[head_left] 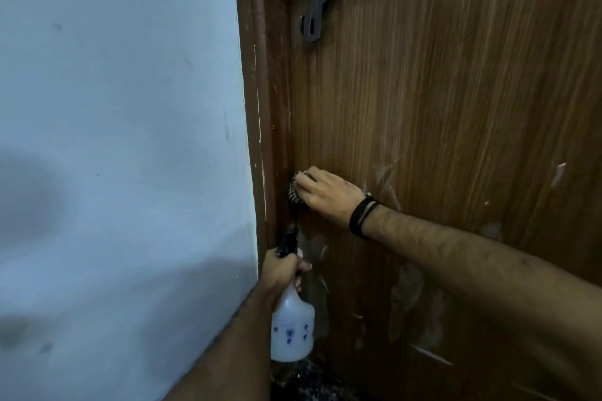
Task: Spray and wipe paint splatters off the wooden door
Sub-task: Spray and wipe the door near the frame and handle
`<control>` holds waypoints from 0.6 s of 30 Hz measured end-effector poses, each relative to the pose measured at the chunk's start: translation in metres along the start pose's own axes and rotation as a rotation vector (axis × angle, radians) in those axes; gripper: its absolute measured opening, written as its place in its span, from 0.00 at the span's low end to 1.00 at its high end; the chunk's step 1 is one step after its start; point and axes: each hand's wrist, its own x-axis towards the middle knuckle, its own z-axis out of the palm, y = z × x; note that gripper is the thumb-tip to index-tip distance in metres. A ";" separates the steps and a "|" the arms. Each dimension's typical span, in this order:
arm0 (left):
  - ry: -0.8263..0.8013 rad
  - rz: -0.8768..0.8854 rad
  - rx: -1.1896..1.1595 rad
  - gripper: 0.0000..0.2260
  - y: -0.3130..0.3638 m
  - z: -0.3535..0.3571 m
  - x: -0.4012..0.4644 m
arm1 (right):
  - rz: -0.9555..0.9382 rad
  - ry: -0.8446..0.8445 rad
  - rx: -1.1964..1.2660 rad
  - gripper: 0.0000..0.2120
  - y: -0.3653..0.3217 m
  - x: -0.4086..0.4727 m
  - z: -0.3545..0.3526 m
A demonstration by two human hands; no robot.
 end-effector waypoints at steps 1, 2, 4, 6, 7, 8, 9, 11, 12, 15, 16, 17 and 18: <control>-0.007 0.002 -0.005 0.06 0.001 0.003 0.000 | -0.059 -0.032 0.009 0.16 -0.003 -0.002 -0.002; -0.011 0.006 -0.012 0.07 0.001 0.006 -0.001 | -0.125 -0.067 0.007 0.17 -0.005 -0.003 -0.005; -0.027 0.009 -0.023 0.08 0.002 0.015 -0.002 | -0.184 -0.096 -0.017 0.18 -0.003 -0.002 -0.013; -0.060 0.018 -0.036 0.09 0.004 0.025 -0.005 | -0.111 -0.055 -0.040 0.18 0.011 0.007 -0.020; -0.077 0.027 -0.047 0.10 0.007 0.030 -0.007 | -0.045 -0.028 -0.050 0.18 0.023 0.011 -0.026; -0.089 0.039 -0.062 0.10 0.011 0.035 -0.009 | 0.019 0.004 -0.071 0.17 0.037 0.015 -0.033; -0.099 0.055 -0.075 0.10 0.015 0.038 -0.010 | 0.062 0.038 -0.101 0.16 0.051 0.019 -0.042; -0.123 0.076 -0.092 0.10 0.023 0.044 -0.012 | 0.086 0.086 -0.139 0.14 0.077 0.020 -0.056; -0.136 0.079 -0.099 0.10 0.028 0.046 -0.014 | 0.074 0.099 -0.154 0.14 0.089 0.017 -0.063; -0.204 0.095 -0.079 0.09 0.040 0.053 -0.022 | 0.041 0.134 -0.179 0.19 0.116 -0.007 -0.081; -0.234 0.110 -0.061 0.09 0.043 0.056 -0.026 | 0.038 0.148 -0.177 0.21 0.123 -0.018 -0.087; -0.262 0.125 -0.040 0.09 0.045 0.059 -0.030 | 0.038 0.160 -0.171 0.23 0.128 -0.028 -0.092; -0.288 0.137 -0.018 0.09 0.046 0.061 -0.034 | 0.035 0.167 -0.173 0.24 0.133 -0.039 -0.095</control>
